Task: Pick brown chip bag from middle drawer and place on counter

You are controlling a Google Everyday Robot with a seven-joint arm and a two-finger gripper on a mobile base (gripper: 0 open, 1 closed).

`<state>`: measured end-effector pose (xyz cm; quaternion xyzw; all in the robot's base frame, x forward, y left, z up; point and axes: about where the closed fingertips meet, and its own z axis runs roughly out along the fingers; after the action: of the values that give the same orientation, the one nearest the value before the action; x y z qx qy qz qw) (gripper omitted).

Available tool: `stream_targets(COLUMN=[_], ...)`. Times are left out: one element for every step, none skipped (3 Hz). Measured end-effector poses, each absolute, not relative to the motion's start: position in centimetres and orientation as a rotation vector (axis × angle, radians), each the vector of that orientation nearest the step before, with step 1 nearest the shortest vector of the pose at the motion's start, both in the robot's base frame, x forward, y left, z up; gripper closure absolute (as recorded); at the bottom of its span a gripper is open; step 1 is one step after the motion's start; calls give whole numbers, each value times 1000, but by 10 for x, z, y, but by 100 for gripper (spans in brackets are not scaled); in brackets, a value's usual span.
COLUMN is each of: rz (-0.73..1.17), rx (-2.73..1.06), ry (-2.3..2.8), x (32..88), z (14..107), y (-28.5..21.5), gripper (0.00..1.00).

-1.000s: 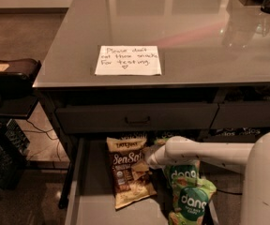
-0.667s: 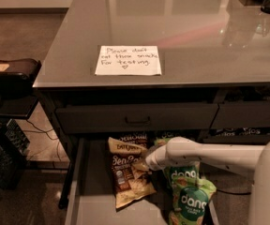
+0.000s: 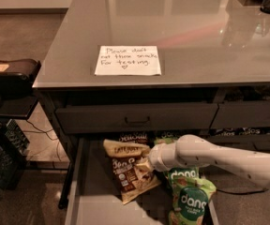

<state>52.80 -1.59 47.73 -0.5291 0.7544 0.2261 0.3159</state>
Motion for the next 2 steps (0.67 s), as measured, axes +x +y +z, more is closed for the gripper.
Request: stream_targets(rz=[619,646], rx=[-1398,-1416], ry=[1967,1956], x=[517,504], z=[522,577], y=[-33,-53], gripper=[100,100])
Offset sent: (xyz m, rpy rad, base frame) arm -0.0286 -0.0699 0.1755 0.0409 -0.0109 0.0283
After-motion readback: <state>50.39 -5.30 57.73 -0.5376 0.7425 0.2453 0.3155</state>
